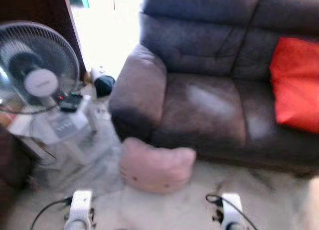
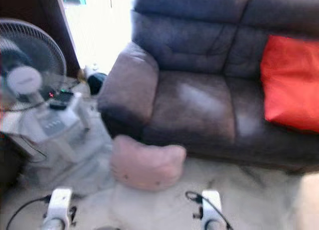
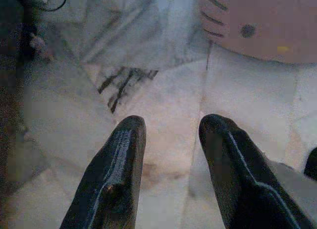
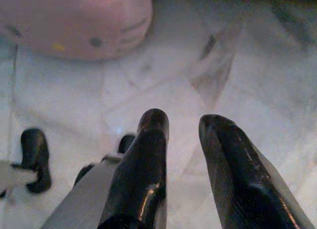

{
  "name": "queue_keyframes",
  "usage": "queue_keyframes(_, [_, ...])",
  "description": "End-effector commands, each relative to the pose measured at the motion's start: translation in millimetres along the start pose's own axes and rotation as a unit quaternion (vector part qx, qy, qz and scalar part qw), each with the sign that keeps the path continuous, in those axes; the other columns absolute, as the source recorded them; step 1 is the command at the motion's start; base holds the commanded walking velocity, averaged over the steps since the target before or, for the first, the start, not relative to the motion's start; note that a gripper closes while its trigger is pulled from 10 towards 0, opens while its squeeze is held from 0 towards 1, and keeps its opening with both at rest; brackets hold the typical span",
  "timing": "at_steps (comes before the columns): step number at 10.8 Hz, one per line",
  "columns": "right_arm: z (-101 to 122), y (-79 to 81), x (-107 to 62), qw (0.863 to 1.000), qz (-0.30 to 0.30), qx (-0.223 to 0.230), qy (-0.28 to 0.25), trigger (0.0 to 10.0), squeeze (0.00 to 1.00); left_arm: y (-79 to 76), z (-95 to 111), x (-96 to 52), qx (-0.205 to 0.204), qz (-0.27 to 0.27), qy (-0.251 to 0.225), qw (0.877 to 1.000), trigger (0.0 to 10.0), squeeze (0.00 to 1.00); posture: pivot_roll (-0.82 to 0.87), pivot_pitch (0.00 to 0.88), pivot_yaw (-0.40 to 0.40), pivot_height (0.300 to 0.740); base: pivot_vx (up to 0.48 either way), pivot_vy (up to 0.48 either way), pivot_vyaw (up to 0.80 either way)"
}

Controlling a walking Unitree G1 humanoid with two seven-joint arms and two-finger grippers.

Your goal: Move the pillow to the sofa from floor

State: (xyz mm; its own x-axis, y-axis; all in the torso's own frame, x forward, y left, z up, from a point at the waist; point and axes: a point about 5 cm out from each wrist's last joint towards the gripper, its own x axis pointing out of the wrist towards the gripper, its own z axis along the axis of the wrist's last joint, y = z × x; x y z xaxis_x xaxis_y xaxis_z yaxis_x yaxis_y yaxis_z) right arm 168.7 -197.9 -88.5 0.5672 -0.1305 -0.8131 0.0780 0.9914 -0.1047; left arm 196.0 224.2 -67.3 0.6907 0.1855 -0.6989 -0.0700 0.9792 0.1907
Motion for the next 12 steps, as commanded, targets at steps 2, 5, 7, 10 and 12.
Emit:
queue_keyframes(2, [-7.7, -4.2, -1.4, 1.000, -0.006, 0.005, 0.014, 10.0, 0.00, -4.9, -10.1, -2.6, 0.007, -0.006, 0.019, 1.000, 10.0, 0.00, 0.09, 0.098, -0.075, 0.740, 0.000, 0.000, 0.00])
queue_keyframes(5, [-7.2, -5.2, -1.3, 1.000, -0.007, 0.007, 0.013, 10.0, 0.00, -10.0, -10.7, -2.9, 0.000, -0.008, 0.019, 1.000, 10.0, 0.00, 0.09, 0.101, -0.078, 0.740, 0.000, 0.000, 0.00])
queue_keyframes(7, [-6.6, -5.0, -1.2, 1.000, -0.006, 0.006, 0.012, 10.0, 0.00, -9.4, -10.0, -2.6, -0.004, -0.007, 0.019, 1.000, 10.0, 0.00, 0.09, 0.103, -0.078, 0.740, 0.000, 0.000, 0.00])
queue_keyframes(10, [-6.6, -4.8, -1.2, 1.000, -0.006, 0.006, 0.012, 10.0, 0.00, -8.2, -9.7, -2.4, -0.002, -0.005, 0.020, 1.000, 10.0, 0.00, 0.09, 0.101, -0.079, 0.740, 0.000, 0.221, 0.00])
queue_keyframes(12, [-7.1, -5.5, -1.3, 1.000, -0.006, 0.005, 0.013, 10.0, 0.00, -8.6, -10.7, -2.7, -0.001, -0.003, 0.022, 1.000, 10.0, 0.00, 0.09, 0.099, -0.081, 0.740, 0.000, 0.000, 0.00])
